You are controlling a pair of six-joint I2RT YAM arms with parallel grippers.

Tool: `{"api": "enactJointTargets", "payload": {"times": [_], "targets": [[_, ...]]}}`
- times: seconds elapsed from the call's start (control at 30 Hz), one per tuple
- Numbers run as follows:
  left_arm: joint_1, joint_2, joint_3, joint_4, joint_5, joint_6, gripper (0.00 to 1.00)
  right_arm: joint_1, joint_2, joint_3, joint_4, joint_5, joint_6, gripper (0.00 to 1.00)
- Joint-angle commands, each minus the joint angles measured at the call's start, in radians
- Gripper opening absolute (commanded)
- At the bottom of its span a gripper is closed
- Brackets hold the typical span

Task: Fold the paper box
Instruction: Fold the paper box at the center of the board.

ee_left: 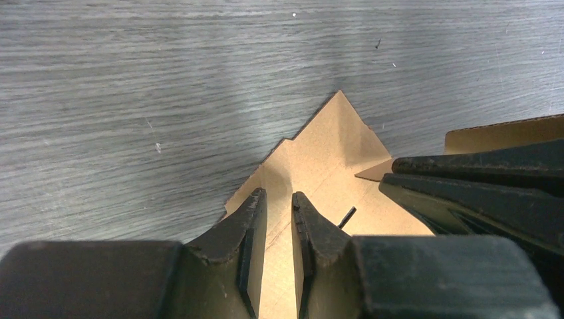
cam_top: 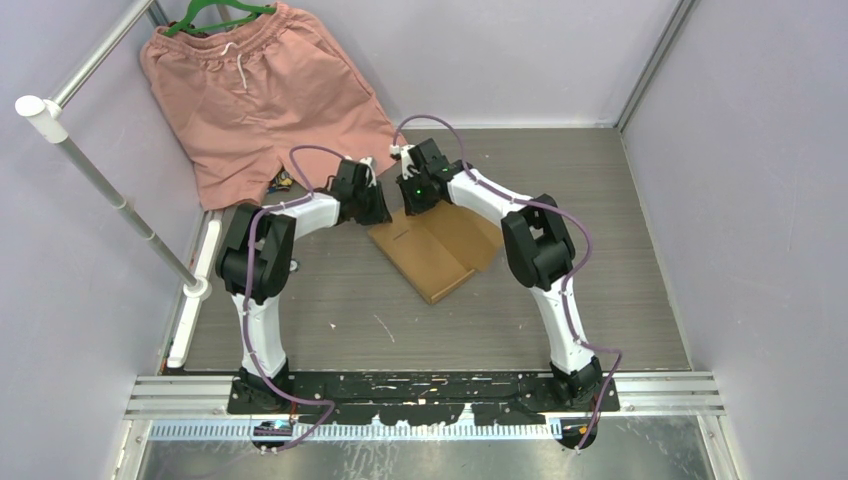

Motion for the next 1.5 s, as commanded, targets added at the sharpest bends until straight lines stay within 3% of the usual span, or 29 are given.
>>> {"api": "enactJointTargets", "payload": {"times": [0.0,0.43,0.8,0.93,1.07,1.17,1.47], "targets": [[-0.004,-0.029,-0.024,-0.052,-0.039,0.020,0.22,0.012,-0.073,-0.035,-0.083,-0.048,-0.074,0.14],[-0.004,-0.040,-0.038,-0.053,-0.057,0.016,0.22,0.065,-0.148,-0.183,-0.070,0.072,-0.204,0.13],[-0.005,-0.049,-0.045,-0.056,-0.064,0.018,0.22,0.083,-0.250,-0.322,0.057,0.162,-0.265,0.10],[-0.004,-0.049,-0.045,-0.056,-0.064,0.017,0.22,0.083,-0.281,-0.341,0.121,0.142,-0.223,0.19],[-0.006,-0.057,-0.045,-0.058,-0.064,0.017,0.22,0.083,-0.271,-0.288,0.104,0.094,-0.178,0.39],[-0.006,-0.065,-0.045,-0.063,-0.067,0.020,0.22,0.082,-0.288,-0.273,0.132,0.069,-0.125,0.46],[-0.006,-0.092,-0.037,-0.084,-0.068,0.031,0.22,0.089,-0.351,-0.227,0.097,0.043,-0.043,0.50]]}}
